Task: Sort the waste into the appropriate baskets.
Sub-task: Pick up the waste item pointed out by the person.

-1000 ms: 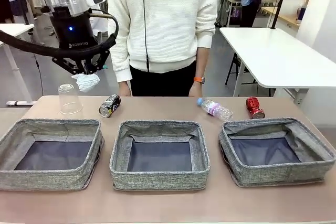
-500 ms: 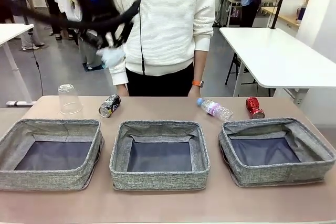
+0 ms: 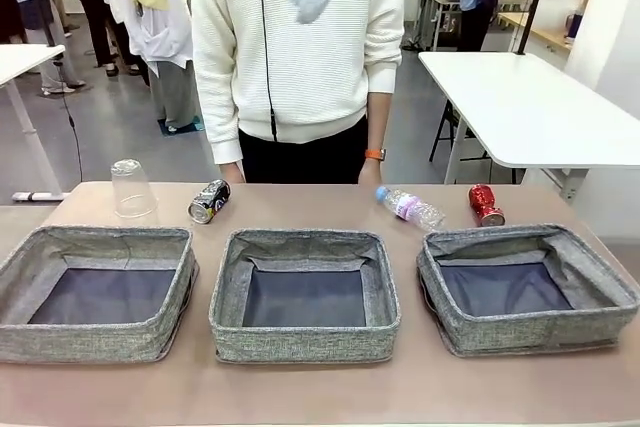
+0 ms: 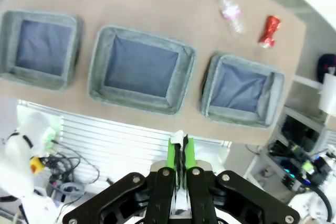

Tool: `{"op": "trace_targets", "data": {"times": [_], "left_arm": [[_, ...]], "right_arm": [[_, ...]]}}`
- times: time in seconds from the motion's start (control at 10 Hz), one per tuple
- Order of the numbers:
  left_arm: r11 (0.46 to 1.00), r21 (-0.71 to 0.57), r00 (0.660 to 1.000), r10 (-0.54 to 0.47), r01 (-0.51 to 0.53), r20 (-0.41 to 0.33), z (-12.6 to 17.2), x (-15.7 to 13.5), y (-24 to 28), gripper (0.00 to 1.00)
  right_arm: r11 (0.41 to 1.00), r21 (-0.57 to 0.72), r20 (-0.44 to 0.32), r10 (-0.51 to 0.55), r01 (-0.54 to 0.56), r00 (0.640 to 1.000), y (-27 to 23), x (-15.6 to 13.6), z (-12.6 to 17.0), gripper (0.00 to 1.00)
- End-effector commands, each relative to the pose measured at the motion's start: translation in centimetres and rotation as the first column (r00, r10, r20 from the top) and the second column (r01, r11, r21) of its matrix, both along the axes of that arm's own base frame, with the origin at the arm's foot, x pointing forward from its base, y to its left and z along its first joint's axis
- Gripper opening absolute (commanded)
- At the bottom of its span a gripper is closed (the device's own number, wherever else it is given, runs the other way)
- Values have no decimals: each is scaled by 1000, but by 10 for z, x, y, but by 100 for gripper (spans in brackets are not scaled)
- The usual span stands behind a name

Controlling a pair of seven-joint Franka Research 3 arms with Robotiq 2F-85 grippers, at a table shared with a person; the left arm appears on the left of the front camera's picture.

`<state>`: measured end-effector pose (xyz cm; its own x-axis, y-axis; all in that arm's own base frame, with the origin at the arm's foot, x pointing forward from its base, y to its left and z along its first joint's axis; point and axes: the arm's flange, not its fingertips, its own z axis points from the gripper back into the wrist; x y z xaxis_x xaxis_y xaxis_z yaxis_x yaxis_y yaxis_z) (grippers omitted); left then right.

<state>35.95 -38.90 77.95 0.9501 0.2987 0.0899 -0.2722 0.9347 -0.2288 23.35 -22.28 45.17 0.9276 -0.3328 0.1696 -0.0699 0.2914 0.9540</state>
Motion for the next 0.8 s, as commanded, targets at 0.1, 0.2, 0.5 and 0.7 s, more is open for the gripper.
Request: {"op": "trace_targets", "data": {"times": [0.1, 0.2, 0.5, 0.7], "left_arm": [[999, 36, 999, -28, 29, -25, 18, 18, -28, 5], [1000, 9, 1000, -29, 29, -7, 0, 2, -13, 5], [999, 13, 999, -45, 45, -19, -3, 9, -21, 5], [952, 291, 996, -93, 93, -16, -24, 4, -12, 5]], "right_arm": [[1000, 7, 32, 1, -1, 999, 1, 2, 1, 100], [1000, 7, 32, 1, -1, 999, 1, 2, 1, 100], [1000, 7, 32, 1, -1, 999, 1, 2, 1, 100], [1000, 7, 32, 1, -1, 999, 1, 2, 1, 100]]}}
